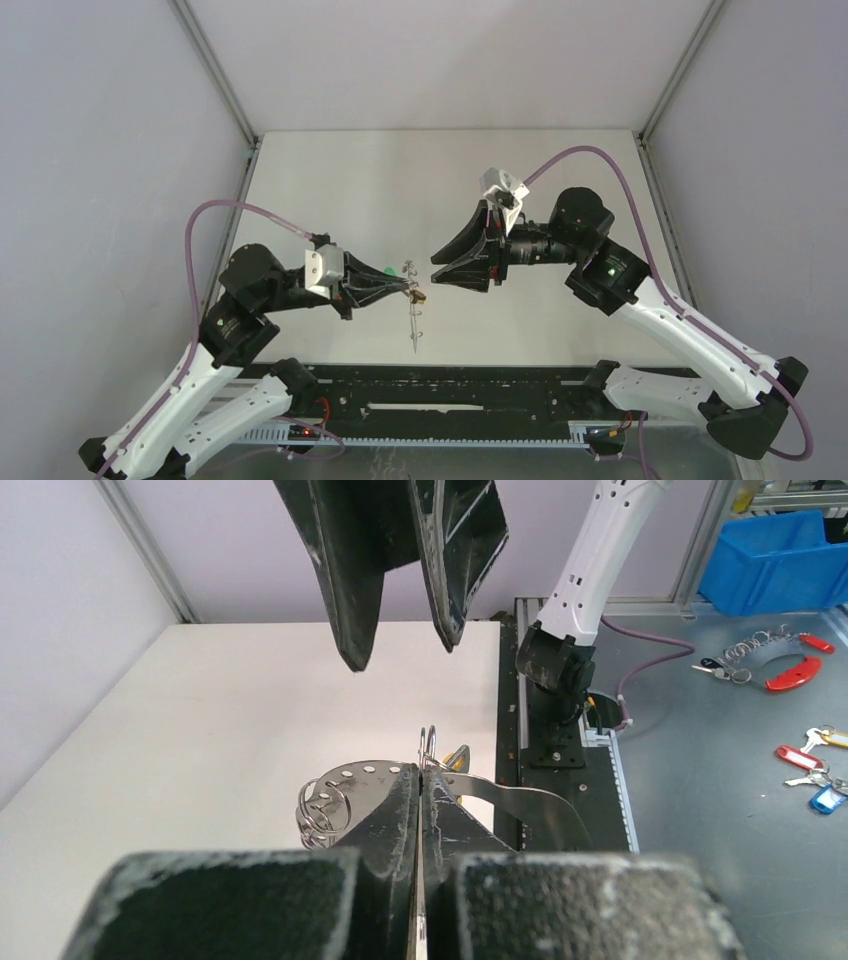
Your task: Put the keys on the keyring
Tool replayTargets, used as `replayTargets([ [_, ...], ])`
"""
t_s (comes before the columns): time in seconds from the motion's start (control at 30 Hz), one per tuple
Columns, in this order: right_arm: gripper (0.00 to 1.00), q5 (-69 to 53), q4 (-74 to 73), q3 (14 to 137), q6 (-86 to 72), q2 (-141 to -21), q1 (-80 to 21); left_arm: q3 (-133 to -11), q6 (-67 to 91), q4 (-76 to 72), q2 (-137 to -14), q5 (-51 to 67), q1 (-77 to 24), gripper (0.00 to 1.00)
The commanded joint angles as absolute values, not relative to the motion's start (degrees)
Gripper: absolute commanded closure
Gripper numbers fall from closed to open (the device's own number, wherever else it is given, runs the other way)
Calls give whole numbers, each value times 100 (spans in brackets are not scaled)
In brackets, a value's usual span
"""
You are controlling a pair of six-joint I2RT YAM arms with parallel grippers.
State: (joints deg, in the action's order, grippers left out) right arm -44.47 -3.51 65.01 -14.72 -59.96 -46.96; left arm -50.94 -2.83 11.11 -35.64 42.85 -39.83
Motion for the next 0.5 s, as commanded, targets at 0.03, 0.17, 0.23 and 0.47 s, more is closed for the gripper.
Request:
replayTargets([
  [0.03, 50, -4516, 289, 6567, -974, -6022, -4895, -4972, -110, 787, -3589, 4434, -3964, 100],
  [0.17, 50, -4584, 297, 6593, -716, -6143, -5044, -4998, -85, 774, -3624, 4496, -3964, 100],
  [0.23, 50, -4588, 295, 6603, -630, -6187, -5101, -5003, -77, 769, -3636, 4510, -3963, 100],
  [0.47, 58, -4656, 391, 6619, -580, -6312, -5232, -5019, -78, 781, -3621, 4490, -3963, 100],
])
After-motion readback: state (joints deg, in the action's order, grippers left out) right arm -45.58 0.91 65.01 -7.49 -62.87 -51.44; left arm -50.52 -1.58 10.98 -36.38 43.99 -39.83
